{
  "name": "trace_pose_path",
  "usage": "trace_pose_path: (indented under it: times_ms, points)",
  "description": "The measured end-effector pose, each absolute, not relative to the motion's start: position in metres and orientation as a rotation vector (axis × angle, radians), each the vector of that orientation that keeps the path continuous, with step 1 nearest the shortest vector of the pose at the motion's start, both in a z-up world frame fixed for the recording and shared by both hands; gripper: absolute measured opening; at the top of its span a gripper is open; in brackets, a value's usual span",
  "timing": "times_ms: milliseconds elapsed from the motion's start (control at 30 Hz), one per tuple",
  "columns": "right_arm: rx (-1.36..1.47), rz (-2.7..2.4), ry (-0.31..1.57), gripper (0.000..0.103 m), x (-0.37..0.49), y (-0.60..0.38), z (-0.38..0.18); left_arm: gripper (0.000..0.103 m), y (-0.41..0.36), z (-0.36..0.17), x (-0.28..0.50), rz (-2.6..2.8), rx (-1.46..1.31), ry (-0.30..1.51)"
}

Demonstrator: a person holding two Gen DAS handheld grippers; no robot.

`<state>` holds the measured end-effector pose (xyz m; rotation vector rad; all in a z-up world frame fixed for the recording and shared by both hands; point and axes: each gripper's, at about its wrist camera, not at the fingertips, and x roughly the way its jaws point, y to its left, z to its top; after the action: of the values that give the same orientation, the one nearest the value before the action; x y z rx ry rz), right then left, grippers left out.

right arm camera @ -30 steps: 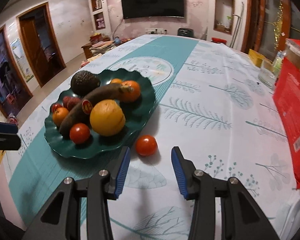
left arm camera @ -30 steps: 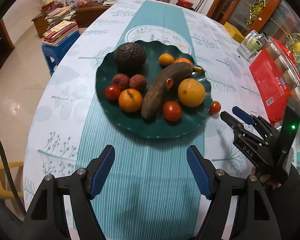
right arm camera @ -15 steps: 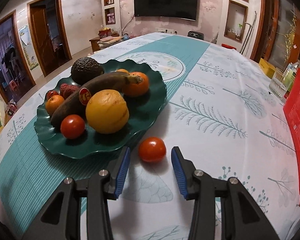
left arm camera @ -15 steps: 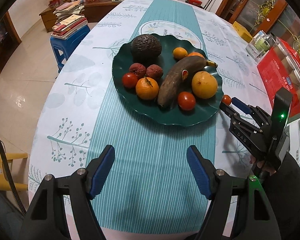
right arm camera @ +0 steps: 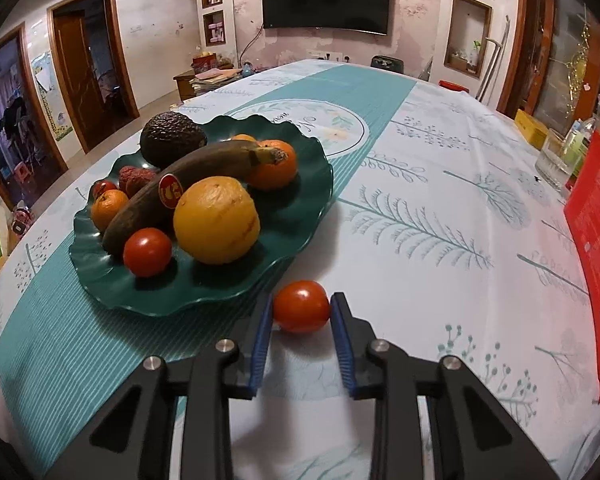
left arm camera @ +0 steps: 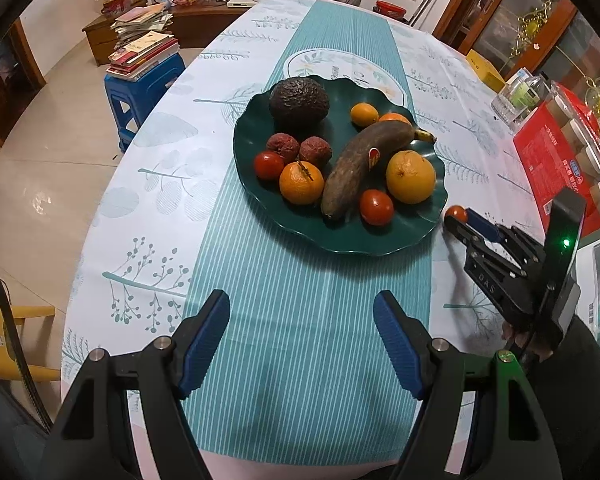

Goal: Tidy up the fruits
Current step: 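Grasp the cherry tomato with the right tool and drop it on the plate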

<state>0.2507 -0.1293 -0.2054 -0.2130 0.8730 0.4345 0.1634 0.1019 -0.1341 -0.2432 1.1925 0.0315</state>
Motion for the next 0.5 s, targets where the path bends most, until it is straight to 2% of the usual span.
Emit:
trace_pose_path:
  times_ms: [500]
  points:
    - [-0.192,0.558,0.833,0.029,0.234,-0.097,-0.165,0.073,0.105,-0.120,0.138,0.065,-0.297,1.136]
